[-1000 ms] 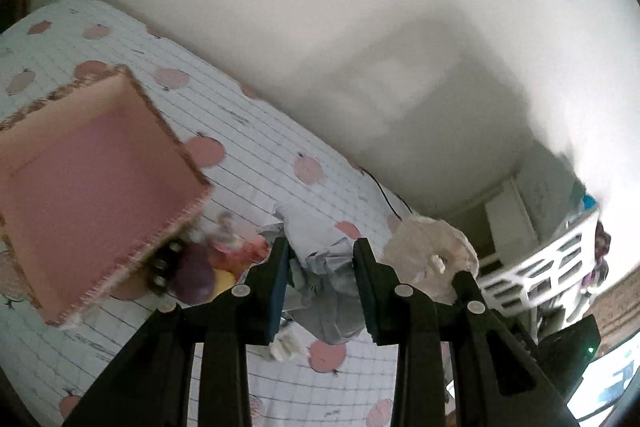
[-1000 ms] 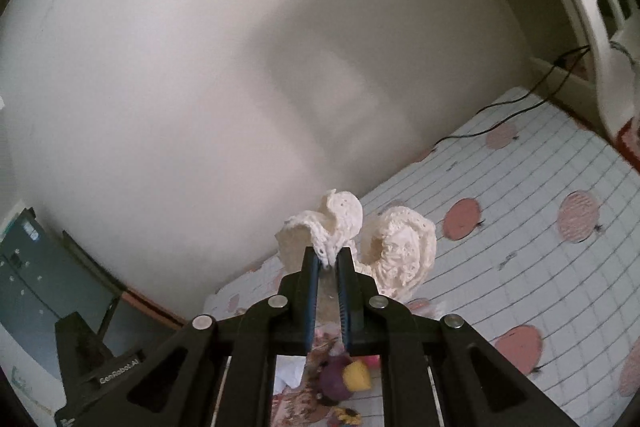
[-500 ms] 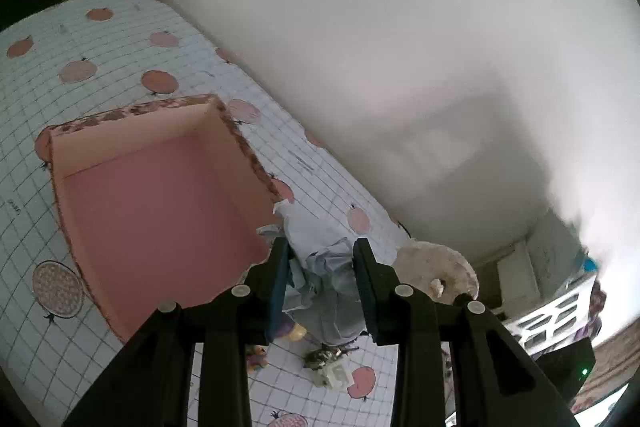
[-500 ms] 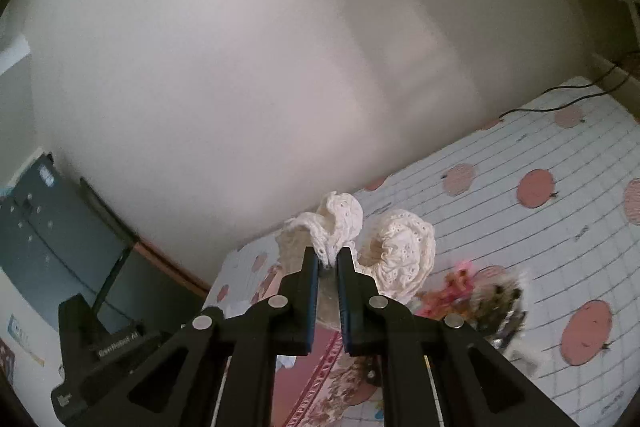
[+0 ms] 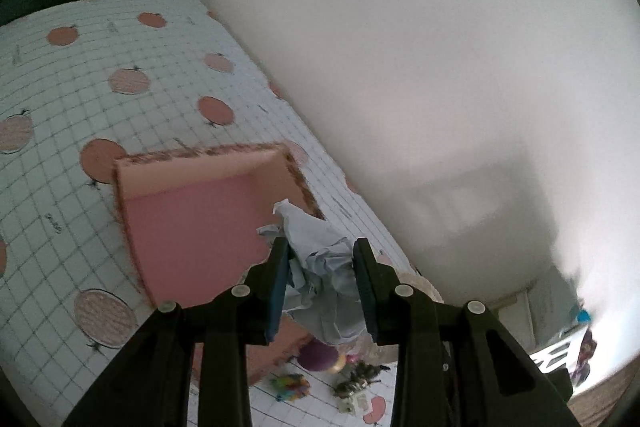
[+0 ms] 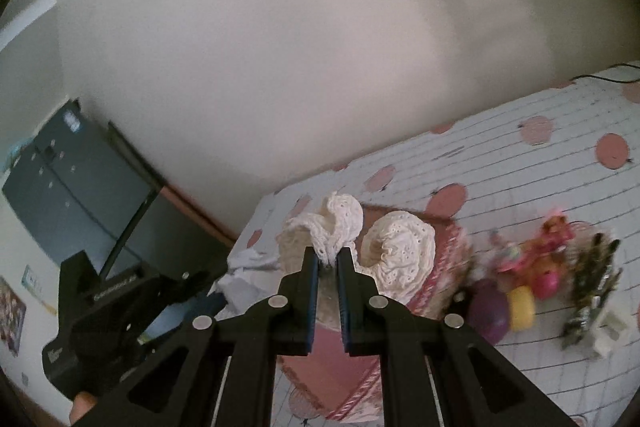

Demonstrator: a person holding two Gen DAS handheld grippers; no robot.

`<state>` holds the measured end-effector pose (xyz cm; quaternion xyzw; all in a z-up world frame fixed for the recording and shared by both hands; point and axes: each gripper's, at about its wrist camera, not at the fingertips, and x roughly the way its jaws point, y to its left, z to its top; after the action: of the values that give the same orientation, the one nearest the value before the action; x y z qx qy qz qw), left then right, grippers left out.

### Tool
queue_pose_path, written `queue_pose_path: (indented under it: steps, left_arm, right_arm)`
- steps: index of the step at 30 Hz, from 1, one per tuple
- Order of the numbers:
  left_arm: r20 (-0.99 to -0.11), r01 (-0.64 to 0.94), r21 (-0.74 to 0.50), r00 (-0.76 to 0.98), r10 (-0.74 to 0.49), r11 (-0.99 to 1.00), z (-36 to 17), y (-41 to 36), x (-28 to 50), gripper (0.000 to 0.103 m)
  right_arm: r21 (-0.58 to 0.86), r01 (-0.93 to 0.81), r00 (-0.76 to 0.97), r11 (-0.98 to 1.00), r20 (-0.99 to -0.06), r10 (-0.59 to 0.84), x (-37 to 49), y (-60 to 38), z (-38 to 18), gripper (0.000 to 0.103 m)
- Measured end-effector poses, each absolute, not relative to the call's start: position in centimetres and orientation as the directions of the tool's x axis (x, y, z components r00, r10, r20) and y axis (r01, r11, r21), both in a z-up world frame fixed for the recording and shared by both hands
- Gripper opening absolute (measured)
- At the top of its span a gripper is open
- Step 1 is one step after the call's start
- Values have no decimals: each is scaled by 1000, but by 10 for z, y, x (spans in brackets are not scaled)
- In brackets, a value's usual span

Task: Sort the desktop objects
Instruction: 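Lift the paper and lace and carry both over the pink gift box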

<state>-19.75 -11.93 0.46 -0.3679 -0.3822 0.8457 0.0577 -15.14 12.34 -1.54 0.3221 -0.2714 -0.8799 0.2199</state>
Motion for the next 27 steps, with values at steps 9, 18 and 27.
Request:
queue_pose_path:
  steps: [9, 18, 27]
  left_arm:
    - [-593, 275, -685, -748, 298, -675, -8, -165, -193, 34]
    - [-643, 319, -659, -710, 289, -681, -30, -171, -201, 35]
    - [-738, 347, -576, -610, 288, -740, -50, -153, -214, 36]
  right_arm:
    - [593, 266, -649, -760, -473, -596, -157, 96, -29, 10]
    - [583, 202, -594, -787, -566, -572, -164, 91, -53, 10]
    - [590, 145, -545, -794, -623, -562, -165, 91, -66, 13]
